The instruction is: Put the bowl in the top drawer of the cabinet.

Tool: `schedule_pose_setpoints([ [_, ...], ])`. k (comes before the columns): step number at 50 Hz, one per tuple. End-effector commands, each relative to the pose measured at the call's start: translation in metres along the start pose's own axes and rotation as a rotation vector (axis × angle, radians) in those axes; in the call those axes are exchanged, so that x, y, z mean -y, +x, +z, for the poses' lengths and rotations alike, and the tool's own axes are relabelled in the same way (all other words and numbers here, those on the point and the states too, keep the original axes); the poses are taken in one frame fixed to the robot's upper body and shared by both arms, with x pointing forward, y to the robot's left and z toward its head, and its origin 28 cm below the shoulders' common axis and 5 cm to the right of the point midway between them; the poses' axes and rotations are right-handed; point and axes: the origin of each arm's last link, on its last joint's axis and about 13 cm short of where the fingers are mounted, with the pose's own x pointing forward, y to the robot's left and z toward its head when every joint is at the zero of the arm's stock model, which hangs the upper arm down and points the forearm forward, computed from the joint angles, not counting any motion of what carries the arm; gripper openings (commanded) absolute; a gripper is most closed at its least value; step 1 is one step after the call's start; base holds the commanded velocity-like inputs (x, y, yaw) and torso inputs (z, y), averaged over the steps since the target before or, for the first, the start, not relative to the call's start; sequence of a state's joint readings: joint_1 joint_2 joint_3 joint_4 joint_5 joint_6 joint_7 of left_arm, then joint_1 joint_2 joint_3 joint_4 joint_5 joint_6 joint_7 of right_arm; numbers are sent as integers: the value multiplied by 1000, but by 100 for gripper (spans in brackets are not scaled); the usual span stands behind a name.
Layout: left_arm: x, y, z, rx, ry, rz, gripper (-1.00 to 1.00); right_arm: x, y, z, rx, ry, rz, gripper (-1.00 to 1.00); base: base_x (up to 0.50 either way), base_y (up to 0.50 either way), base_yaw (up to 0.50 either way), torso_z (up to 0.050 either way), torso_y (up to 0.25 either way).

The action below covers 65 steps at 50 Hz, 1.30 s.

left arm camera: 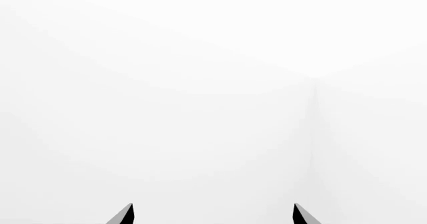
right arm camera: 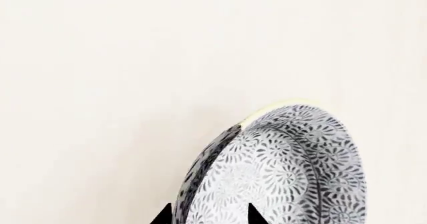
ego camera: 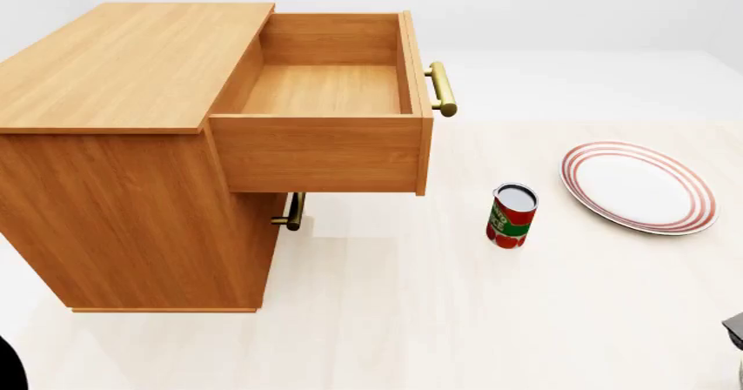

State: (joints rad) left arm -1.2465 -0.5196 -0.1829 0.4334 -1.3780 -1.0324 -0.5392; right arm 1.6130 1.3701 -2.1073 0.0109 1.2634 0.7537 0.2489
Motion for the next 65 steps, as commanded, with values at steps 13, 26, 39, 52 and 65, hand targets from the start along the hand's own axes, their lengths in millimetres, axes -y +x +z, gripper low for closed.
schedule_pose_setpoints([
  [13,1,-2,3,0,3,5,100,-8,8,32,34,-38,-28,-100,0,0,0,0,0],
  [26,1,1,2,8,1,-6,100,26,-65,18,116,-55,-31,-100,0,0,0,0,0],
  [39,1,0,5,24,-8,-9,100,50,-124,27,197,-108,-56,-100,0,0,0,0,0],
  [52,0,-4,9,47,-16,-8,100,80,-181,72,326,-309,-118,-100,0,0,0,0,1],
  [65,2,-5,16,70,-24,-23,100,111,-232,133,557,-630,-80,-100,0,0,0,0,0],
])
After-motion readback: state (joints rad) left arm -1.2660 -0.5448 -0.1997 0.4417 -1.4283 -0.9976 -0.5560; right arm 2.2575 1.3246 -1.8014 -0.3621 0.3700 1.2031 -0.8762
